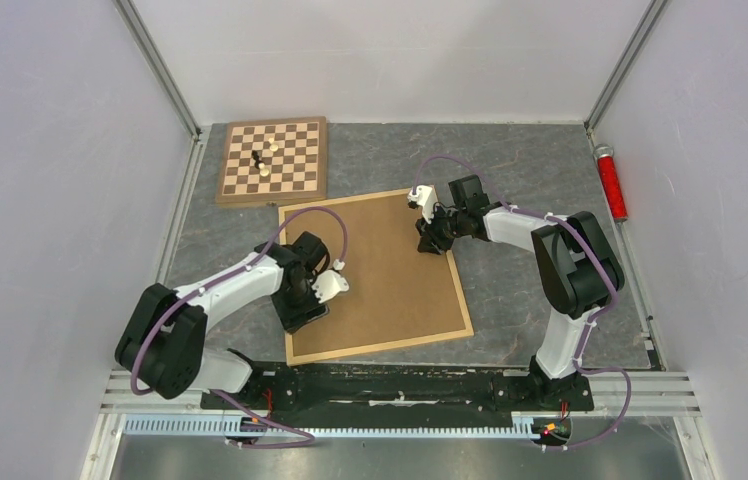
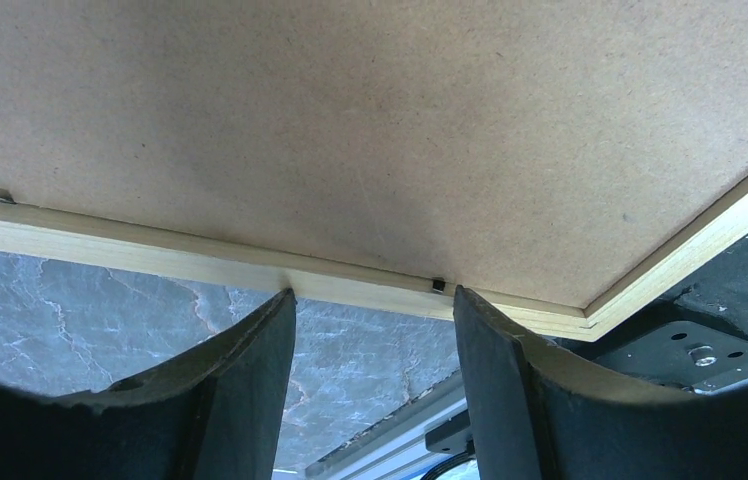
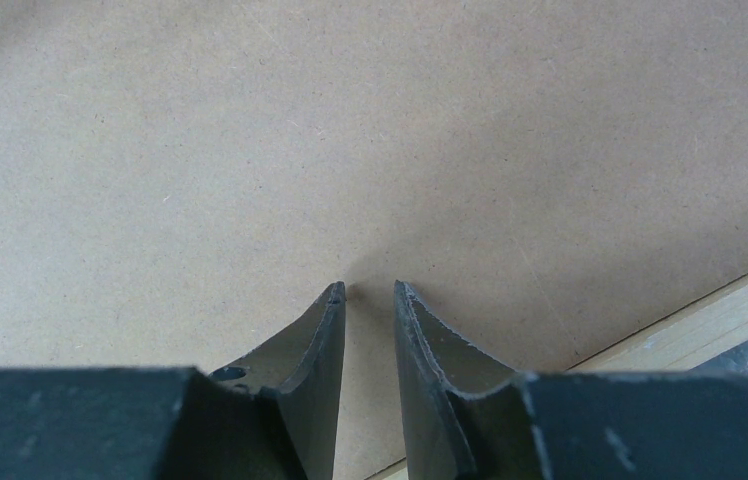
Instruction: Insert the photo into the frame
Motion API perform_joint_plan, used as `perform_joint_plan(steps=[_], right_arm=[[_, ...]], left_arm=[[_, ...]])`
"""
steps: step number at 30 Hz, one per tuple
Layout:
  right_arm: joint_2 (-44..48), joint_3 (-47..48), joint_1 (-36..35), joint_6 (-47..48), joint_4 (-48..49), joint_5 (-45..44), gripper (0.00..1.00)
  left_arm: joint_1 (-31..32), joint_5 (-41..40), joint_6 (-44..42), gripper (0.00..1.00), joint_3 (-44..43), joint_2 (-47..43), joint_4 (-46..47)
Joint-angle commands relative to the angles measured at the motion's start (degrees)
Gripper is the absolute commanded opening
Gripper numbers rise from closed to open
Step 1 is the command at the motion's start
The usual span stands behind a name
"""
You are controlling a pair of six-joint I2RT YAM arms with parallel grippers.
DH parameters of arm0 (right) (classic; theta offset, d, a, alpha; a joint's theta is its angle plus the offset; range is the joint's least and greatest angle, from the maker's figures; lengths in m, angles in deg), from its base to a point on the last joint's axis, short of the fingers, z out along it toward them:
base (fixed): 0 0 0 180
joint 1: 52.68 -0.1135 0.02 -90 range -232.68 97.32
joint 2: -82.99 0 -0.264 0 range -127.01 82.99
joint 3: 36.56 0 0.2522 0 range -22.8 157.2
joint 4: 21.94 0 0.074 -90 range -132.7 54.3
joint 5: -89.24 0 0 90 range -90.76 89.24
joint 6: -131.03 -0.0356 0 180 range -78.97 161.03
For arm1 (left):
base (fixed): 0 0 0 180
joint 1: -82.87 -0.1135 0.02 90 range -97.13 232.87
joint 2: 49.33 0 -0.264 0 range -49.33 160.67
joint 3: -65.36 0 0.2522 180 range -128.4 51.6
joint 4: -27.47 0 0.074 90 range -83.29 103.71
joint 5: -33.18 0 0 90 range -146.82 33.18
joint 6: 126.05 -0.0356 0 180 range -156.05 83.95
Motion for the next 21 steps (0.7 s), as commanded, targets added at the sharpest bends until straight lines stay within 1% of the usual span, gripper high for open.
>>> perform_joint_plan(steps=[1, 10, 21], right_arm=[[-3.4, -3.6, -0.1, -1.1, -12.4, -2.1, 0.27], [-3.2, -3.8, -0.2, -1.0, -12.4, -2.3, 0.26], [-3.5, -3.8, -0.2, -1.0, -12.4, -2.4, 0.26]], left_arm=[[1.5, 5.0, 1.0, 0.65, 2.7, 3.1, 11.2], [2.0, 4.6, 2.6, 0.65, 2.3, 4.0, 13.7], [4.5, 3.7, 4.0, 0.65, 3.4, 4.1, 15.1]])
